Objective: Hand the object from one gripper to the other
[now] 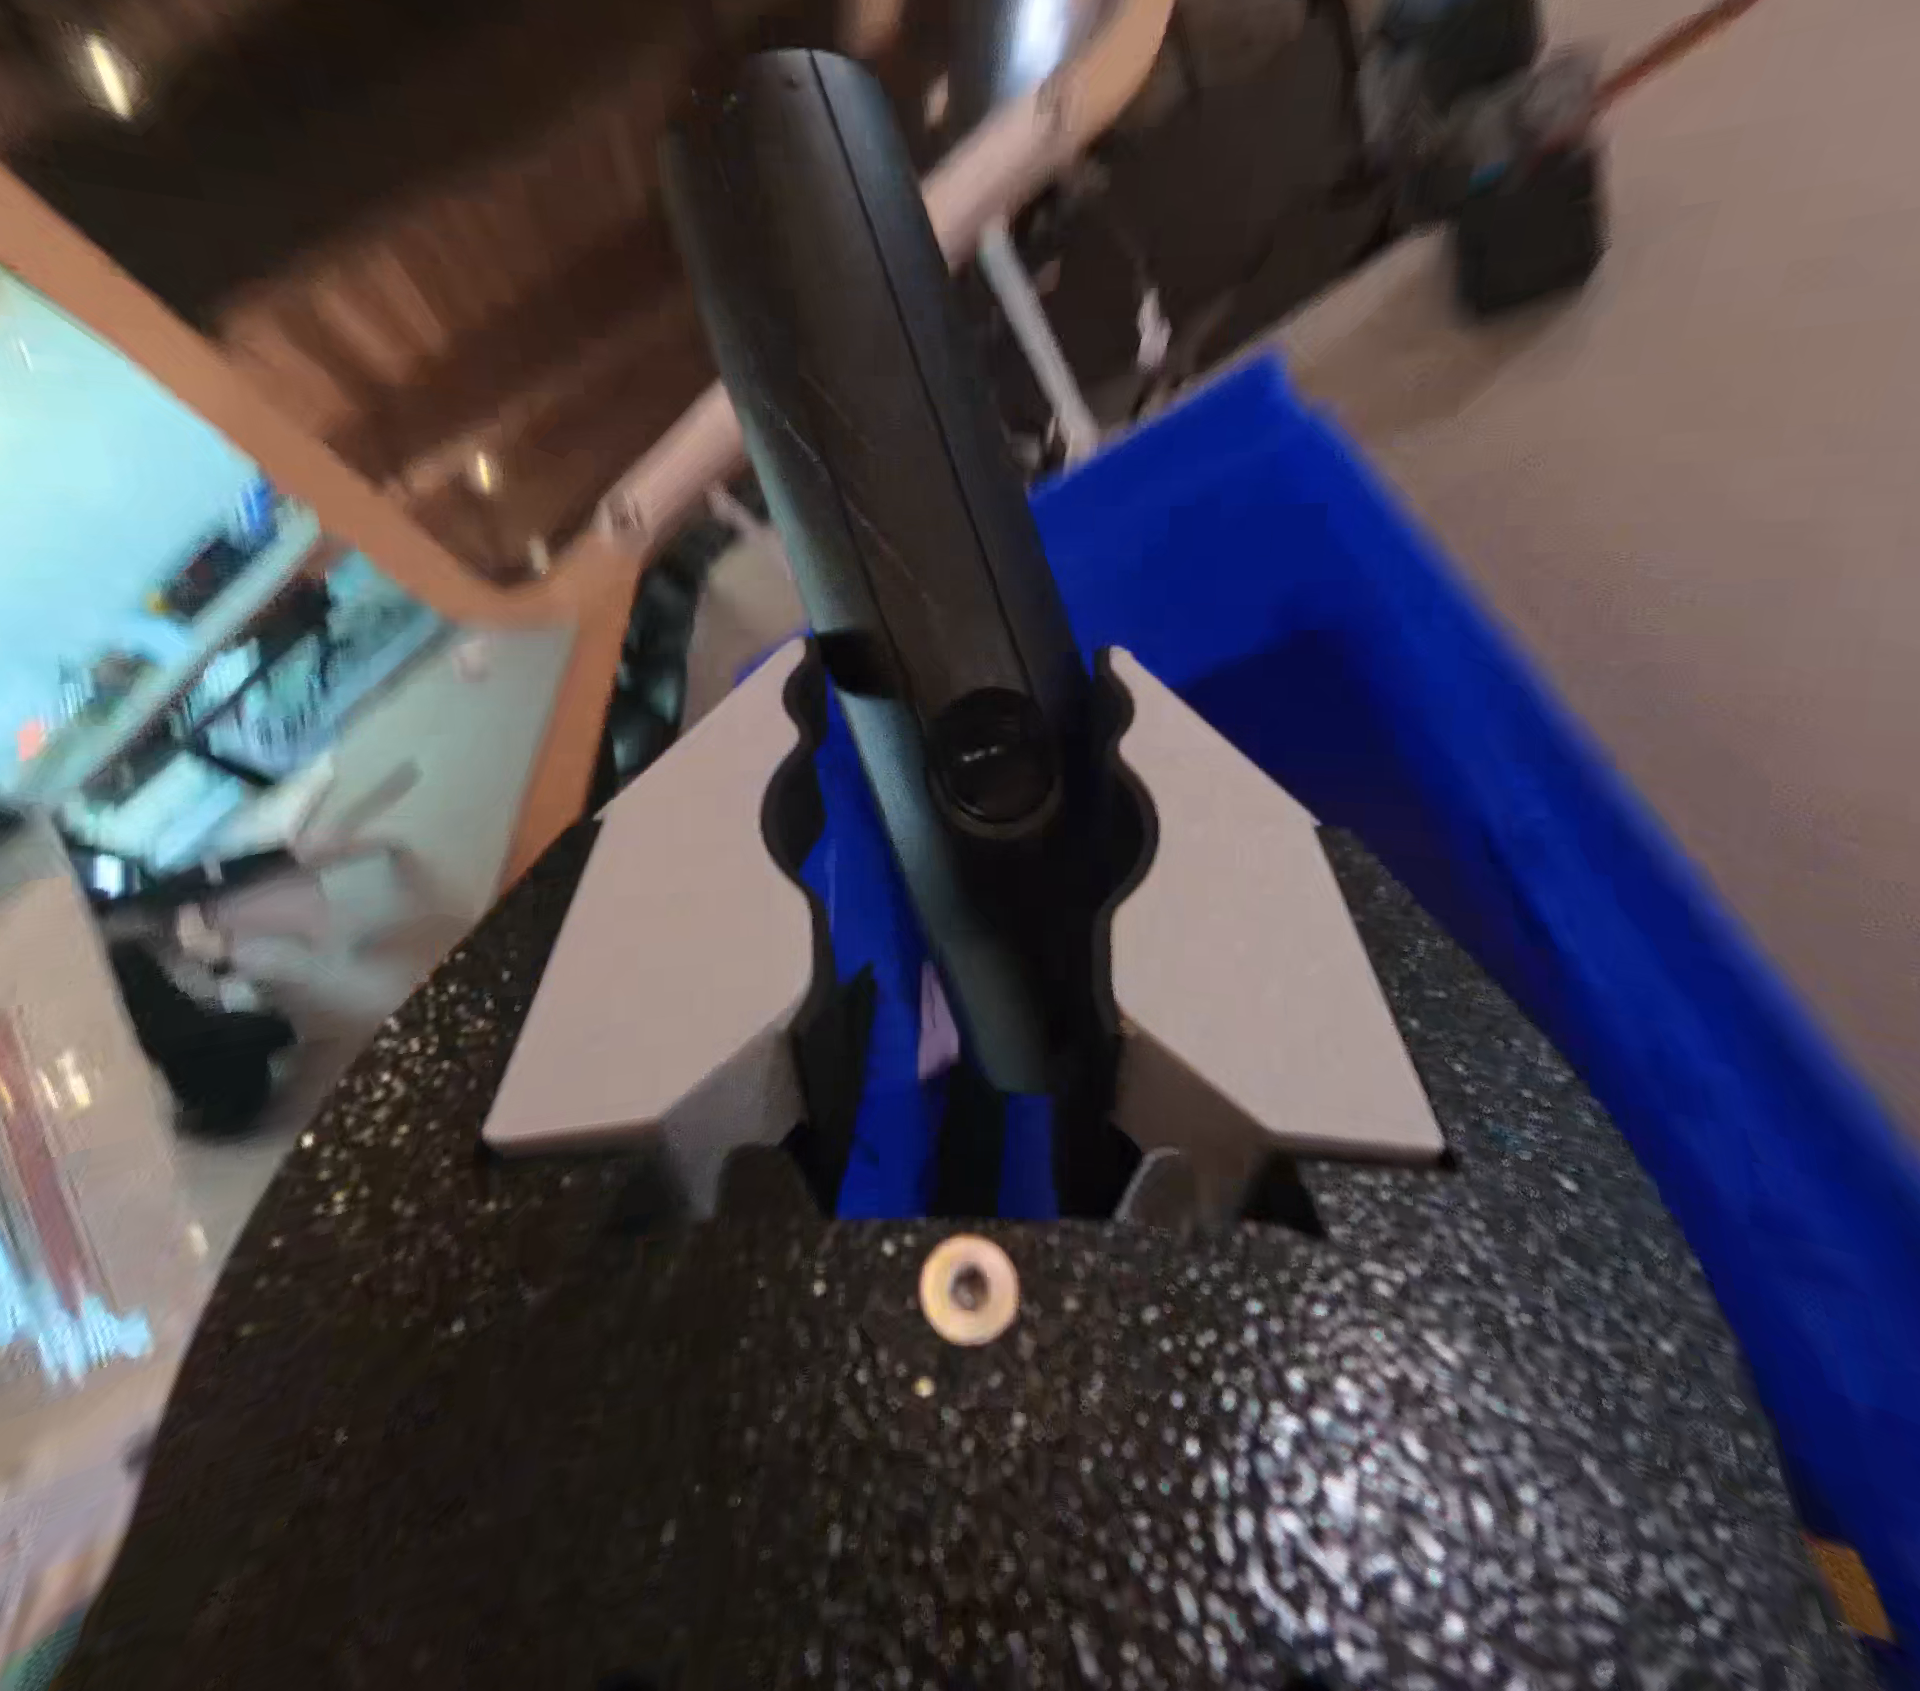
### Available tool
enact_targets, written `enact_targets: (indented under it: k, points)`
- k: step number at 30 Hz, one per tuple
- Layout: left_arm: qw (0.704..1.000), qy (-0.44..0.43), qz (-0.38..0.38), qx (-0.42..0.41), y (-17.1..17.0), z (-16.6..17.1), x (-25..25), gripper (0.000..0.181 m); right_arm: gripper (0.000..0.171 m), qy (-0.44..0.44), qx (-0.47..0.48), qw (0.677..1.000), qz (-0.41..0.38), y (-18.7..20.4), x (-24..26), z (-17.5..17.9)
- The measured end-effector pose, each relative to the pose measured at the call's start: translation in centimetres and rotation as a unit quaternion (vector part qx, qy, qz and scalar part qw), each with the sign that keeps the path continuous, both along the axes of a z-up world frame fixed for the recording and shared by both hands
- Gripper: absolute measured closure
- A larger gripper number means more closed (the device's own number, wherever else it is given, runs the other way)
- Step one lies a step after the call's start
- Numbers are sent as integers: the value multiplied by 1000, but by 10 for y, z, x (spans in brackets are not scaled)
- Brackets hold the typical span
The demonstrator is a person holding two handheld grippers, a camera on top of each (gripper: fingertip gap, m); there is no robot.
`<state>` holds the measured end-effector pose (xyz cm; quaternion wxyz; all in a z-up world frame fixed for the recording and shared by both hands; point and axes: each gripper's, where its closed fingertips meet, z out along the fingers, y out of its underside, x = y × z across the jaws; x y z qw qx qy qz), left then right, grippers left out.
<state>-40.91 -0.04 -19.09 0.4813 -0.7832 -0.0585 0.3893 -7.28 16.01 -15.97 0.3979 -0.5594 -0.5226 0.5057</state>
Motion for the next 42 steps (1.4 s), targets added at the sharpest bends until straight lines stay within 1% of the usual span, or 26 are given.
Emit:
enact_targets:
  k: [3, 5, 7, 10, 13, 15, 16, 17, 18, 19, 20, 21, 22, 23, 25, 26, 27, 28, 29, 30, 32, 34, 35, 36, 39, 42]
  points:
    - [992, 77, -91, 46, 23, 52, 52, 132, 86, 30, 16, 999, 19, -13, -1, 11]
    - [977, 126, -158, 68, 41, 79, 99, 132, 89, 54, 29, 998, 27, -21, 0, 21]
    - [956, 180, -221, 76, 59, 97, 150, 132, 90, 77, 38, 996, 32, -29, 1, 31]
    - [920, 247, -294, 80, 82, 105, 224, 132, 88, 121, 33, 992, 30, -39, 6, 50]
    - [880, 308, -353, 82, 97, 98, 290, 132, 82, 164, 34, 985, 35, -51, 10, 67]
    - [858, 334, -382, 82, 102, 89, 320, 132, 82, 188, 41, 981, 33, -57, 13, 75]
    - [848, 344, -394, 81, 103, 84, 331, 132, 88, 203, 46, 978, 31, -59, 16, 80]
    - [840, 354, -403, 79, 104, 80, 339, 132, 102, 216, 55, 974, 28, -60, 19, 84]
    - [835, 363, -406, 78, 105, 76, 344, 132, 120, 227, 68, 971, 22, -60, 22, 87]
    - [832, 368, -409, 78, 107, 74, 348, 132, 142, 237, 90, 967, 28, -63, 26, 88]
    - [833, 361, -411, 83, 108, 73, 350, 132, 147, 237, 108, 965, 43, -69, 26, 87]
    - [835, 347, -419, 85, 110, 71, 350, 132, 148, 231, 124, 964, 37, -69, 26, 86]
    - [834, 328, -436, 83, 111, 68, 350, 133, 148, 229, 152, 961, 38, -70, 25, 84]
    - [835, 302, -454, 78, 111, 64, 349, 130, 148, 230, 193, 953, 30, -70, 25, 83]
    - [846, 221, -481, 69, 113, 58, 341, 110, 149, 223, 299, 928, -1, -67, 24, 78]
    - [851, 167, -494, 66, 115, 55, 337, 104, 149, 217, 365, 905, -18, -65, 24, 75]
    - [855, 99, -505, 67, 116, 54, 332, 107, 149, 208, 437, 874, -37, -63, 24, 72]
    - [858, 9, -509, 71, 118, 53, 326, 112, 149, 198, 508, 837, -54, -62, 23, 68]
    - [854, -95, -506, 72, 121, 51, 321, 113, 149, 189, 575, 793, -63, -62, 23, 63]
    - [834, -194, -510, 78, 122, 51, 320, 113, 149, 183, 632, 750, -64, -65, 23, 58]
    - [753, -365, -534, 120, 116, 62, 324, 114, 149, 179, 706, 684, -49, -74, 21, 45]
    - [668, -494, -538, 140, 113, 68, 323, 101, 149, 179, 743, 644, -33, -83, 18, 34]
    - [634, -539, -536, 143, 113, 69, 323, 95, 149, 179, 757, 628, -24, -88, 16, 28]
    - [606, -575, -530, 146, 113, 68, 323, 96, 149, 178, 772, 610, -15, -93, 14, 22]
    - [543, -645, -520, 136, 116, 61, 331, 98, 149, 171, 815, 554, 4, -104, 9, 5]
    - [505, -690, -506, 116, 120, 51, 342, 105, 148, 166, 833, 527, 20, -112, 5, -8]
